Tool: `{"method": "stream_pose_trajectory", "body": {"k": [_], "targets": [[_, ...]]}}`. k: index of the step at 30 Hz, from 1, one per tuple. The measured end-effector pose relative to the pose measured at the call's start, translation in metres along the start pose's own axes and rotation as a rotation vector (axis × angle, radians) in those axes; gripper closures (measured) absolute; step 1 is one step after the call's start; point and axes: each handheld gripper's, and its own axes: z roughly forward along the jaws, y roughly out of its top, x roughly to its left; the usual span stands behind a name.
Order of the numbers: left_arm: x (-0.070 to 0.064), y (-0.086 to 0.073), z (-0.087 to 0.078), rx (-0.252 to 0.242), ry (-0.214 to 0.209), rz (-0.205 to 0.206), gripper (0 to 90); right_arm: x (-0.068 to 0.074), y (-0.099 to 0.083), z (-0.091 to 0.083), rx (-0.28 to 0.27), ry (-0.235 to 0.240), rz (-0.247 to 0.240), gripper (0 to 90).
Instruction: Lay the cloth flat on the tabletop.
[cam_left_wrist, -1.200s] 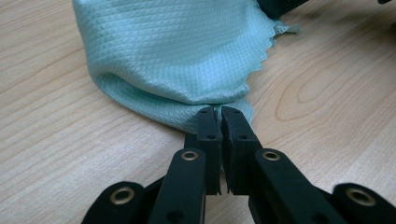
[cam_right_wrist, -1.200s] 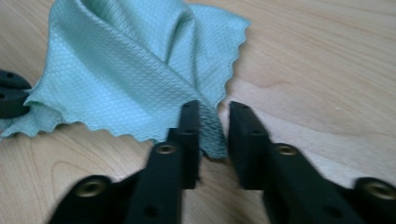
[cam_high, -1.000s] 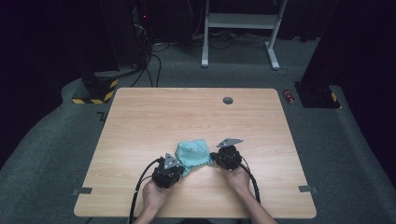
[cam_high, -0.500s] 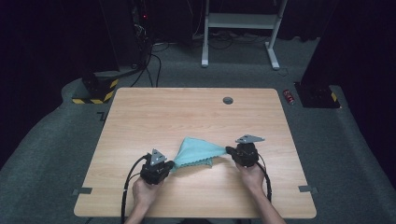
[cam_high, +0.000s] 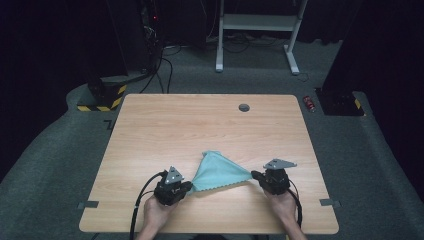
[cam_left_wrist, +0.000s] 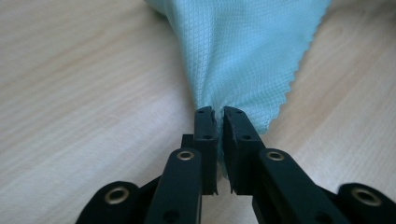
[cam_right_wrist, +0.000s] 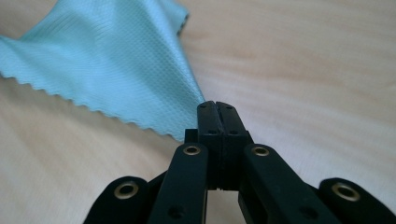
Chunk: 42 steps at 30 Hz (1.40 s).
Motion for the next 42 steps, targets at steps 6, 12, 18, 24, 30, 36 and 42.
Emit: {"method": "stream_pose_trajectory", "body": {"k": [6, 12, 18, 24, 30, 36, 42], "targets": [[0.001, 0.005, 0.003, -0.020, -0.004, -0.035, 64.9, 0.008, -0.009, 0.001, 0.033, 0.022, -0.026, 80.2], [0.016, 0.030, 0.009, -0.073, 0.057, -0.079, 57.7, 0.015, 0.026, 0.008, -0.057, 0.042, -0.033, 64.0], [0.022, 0.047, 0.029, -0.068, 0.051, -0.080, 58.4, 0.030, 0.061, 0.044, -0.018, 0.085, -0.063, 61.4], [0.024, 0.053, 0.043, -0.052, -0.004, -0.079, 70.0, 0.031, 0.066, 0.073, 0.062, 0.103, -0.066, 84.4], [0.009, 0.050, 0.038, -0.027, -0.053, 0.009, 89.0, 0.038, 0.051, 0.049, 0.043, 0.105, -0.118, 89.7], [-0.007, 0.044, 0.032, -0.001, -0.180, 0.004, 76.9, 0.044, 0.021, 0.027, 0.093, 0.132, -0.161, 89.0], [0.012, 0.049, 0.029, -0.046, -0.117, -0.094, 63.8, 0.040, 0.010, 0.018, 0.098, 0.176, -0.162, 81.4]]}}
